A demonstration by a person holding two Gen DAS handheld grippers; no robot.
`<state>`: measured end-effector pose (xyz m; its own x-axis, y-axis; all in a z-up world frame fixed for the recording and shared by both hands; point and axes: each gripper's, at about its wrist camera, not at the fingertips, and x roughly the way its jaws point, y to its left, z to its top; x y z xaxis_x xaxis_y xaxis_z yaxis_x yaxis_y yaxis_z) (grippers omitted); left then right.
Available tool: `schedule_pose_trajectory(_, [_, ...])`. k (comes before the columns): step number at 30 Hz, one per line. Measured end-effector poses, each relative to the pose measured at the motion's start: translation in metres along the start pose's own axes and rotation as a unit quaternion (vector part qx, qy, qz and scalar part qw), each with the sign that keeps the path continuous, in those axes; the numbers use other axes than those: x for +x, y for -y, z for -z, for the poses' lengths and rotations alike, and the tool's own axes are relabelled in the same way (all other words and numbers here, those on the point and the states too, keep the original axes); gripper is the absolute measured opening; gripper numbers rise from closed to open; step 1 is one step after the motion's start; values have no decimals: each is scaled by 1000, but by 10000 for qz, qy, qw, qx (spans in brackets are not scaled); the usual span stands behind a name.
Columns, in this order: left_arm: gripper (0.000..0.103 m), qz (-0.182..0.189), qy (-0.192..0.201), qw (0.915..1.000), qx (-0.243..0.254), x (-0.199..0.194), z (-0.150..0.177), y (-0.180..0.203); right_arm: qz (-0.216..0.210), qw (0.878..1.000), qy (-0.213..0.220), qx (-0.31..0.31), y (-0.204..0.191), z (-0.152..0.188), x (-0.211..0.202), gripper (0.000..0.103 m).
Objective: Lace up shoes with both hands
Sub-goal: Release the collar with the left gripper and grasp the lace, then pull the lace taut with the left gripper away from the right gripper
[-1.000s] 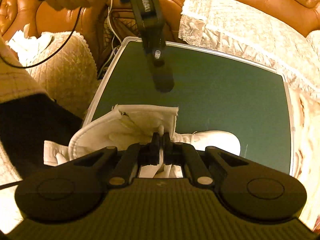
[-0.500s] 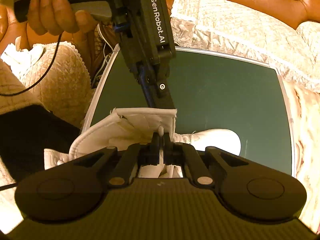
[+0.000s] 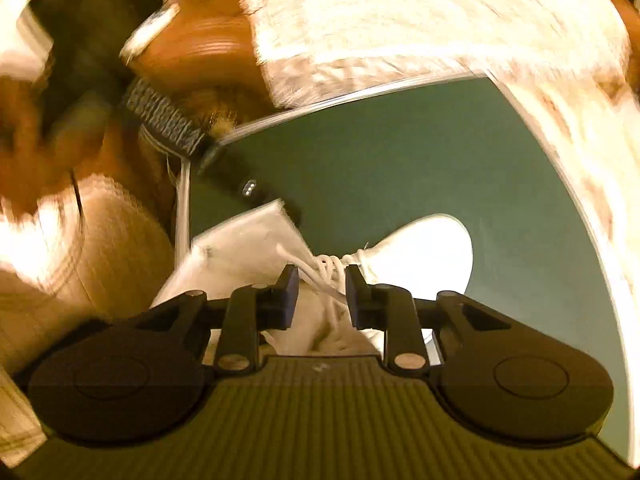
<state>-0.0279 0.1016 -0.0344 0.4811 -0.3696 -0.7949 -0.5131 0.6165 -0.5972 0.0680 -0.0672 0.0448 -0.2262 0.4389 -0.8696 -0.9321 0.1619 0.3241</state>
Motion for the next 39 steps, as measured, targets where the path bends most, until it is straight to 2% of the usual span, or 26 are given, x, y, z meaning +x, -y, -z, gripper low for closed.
schedule_pose_trajectory(2, [0, 123, -33, 9998, -179, 0, -1, -3, -392, 9963, 76, 758, 2, -2, -9, 29])
schedule_pose_trajectory(5, [0, 270, -72, 9986, -453, 2, -3, -9, -444, 9901, 48, 1331, -7, 0, -13, 29])
schedule_pose_trajectory(8, [0, 347, -112, 9978, -546, 3, -4, -12, -731, 9760, 106, 2049, -7, 1, -12, 29])
schedule_pose_trajectory(12, [0, 384, -123, 9977, -548, 7, -5, -15, 7, 9751, 113, 2213, -18, -2, 2, 29])
schedule_pose_trajectory(14, [0, 363, -106, 9981, -495, 7, -5, -15, 248, 9757, 203, 2167, -23, -1, 6, 24])
schedule_pose_trajectory(15, [0, 269, -80, 9991, -315, 4, -4, -12, 365, 9760, 251, 2133, -26, 0, 7, 22])
schedule_pose_trajectory(17, [0, 42, -36, 10000, 77, -2, -2, -6, 590, 9752, 310, 2110, -30, 2, 10, 10])
schedule_pose_trajectory(19, [0, -316, 43, 9982, 502, -8, 0, 1, 809, 9722, 294, 2177, -28, 9, 8, 8])
schedule_pose_trajectory(21, [0, -764, 169, 9931, 874, -17, 2, 2, 1054, 9675, 225, 2286, -22, 17, 7, 7])
schedule_pose_trajectory(24, [0, -1271, 186, 9885, 803, -28, 1, -24, 1062, 9611, 242, 2539, -12, 27, 3, 7])
schedule_pose_trajectory(27, [0, -2076, 180, 9747, 812, -43, 4, -60, 1148, 9629, 240, 2431, -18, 27, 9, 7])
schedule_pose_trajectory(29, [0, -2755, 138, 9571, 889, -52, 10, -88, 1212, 9641, 231, 2350, -23, 23, 13, 8])
schedule_pose_trajectory(32, [2, -3302, -134, 9423, 527, -69, 18, -137, 1204, 9640, 230, 2359, -27, 20, 14, 8])
schedule_pose_trajectory(34, [5, -3437, -311, 9375, 441, -75, 25, -154, 1139, 9654, 231, 2334, -30, 17, 17, 8])
schedule_pose_trajectory(36, [5, -3474, -517, 9348, 530, -71, 34, -155, 1206, 9674, 214, 2217, -34, 14, 20, 8])
schedule_pose_trajectory(38, [4, -3291, -699, 9407, 437, -66, 42, -155, 1291, 9685, 193, 2121, -37, 12, 20, 9])
schedule_pose_trajectory(39, [4, -3058, -814, 9482, 291, -63, 46, -156, 1327, 9683, 182, 2106, -38, 13, 17, 9])
